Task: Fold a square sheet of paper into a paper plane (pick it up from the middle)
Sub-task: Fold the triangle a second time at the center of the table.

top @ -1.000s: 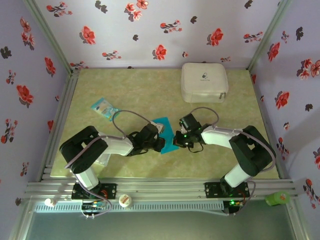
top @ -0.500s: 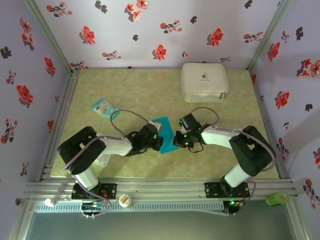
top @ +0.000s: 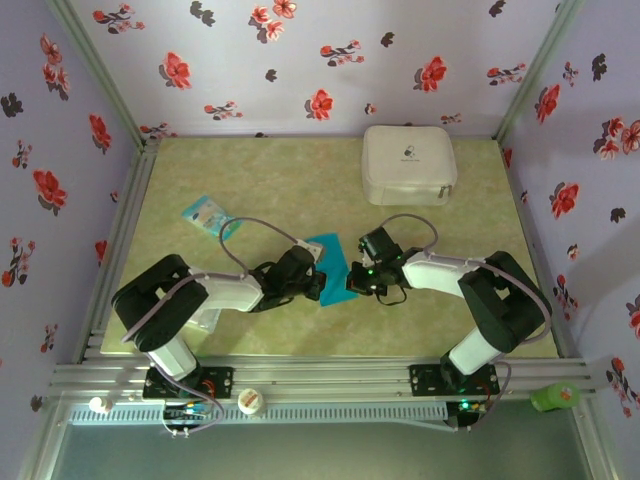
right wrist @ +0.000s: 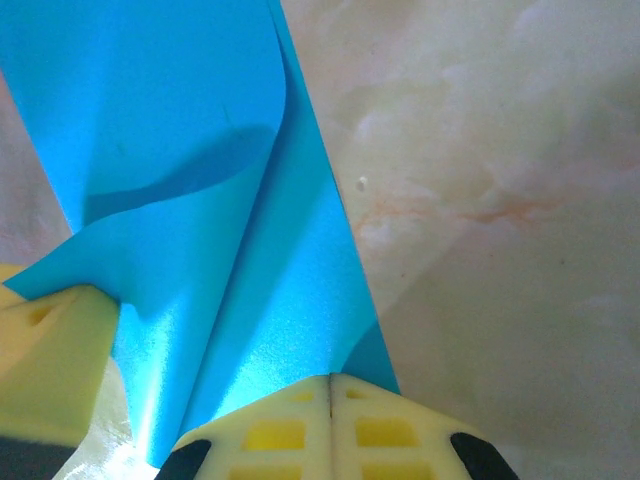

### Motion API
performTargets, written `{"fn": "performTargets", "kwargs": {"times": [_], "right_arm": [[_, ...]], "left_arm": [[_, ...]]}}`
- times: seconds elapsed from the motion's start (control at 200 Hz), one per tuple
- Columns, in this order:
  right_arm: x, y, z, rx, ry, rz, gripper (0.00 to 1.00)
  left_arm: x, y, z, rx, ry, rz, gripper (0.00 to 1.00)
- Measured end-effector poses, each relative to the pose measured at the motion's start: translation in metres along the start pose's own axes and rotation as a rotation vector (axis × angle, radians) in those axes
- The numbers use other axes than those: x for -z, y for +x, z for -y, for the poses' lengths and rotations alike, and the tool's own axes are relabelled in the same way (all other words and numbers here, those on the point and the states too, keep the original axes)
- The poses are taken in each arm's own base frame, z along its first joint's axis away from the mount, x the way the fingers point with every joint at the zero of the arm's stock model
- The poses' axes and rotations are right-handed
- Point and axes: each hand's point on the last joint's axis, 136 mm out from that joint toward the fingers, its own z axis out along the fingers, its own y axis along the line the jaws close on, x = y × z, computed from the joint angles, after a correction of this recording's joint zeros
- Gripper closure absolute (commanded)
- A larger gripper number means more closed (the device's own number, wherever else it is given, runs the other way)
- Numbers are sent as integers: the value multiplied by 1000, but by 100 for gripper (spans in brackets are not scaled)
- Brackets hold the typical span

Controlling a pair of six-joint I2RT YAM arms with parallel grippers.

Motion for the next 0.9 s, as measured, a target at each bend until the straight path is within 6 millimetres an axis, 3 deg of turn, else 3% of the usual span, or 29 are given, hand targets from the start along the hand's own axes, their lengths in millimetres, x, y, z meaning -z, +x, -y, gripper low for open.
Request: {"fn": "performTargets", "kwargs": {"times": [0.9], "right_arm": [[0, 0, 0, -1, 5, 0, 100]], "left_arm": [[2, 0, -10, -3, -48, 16, 98]]}}
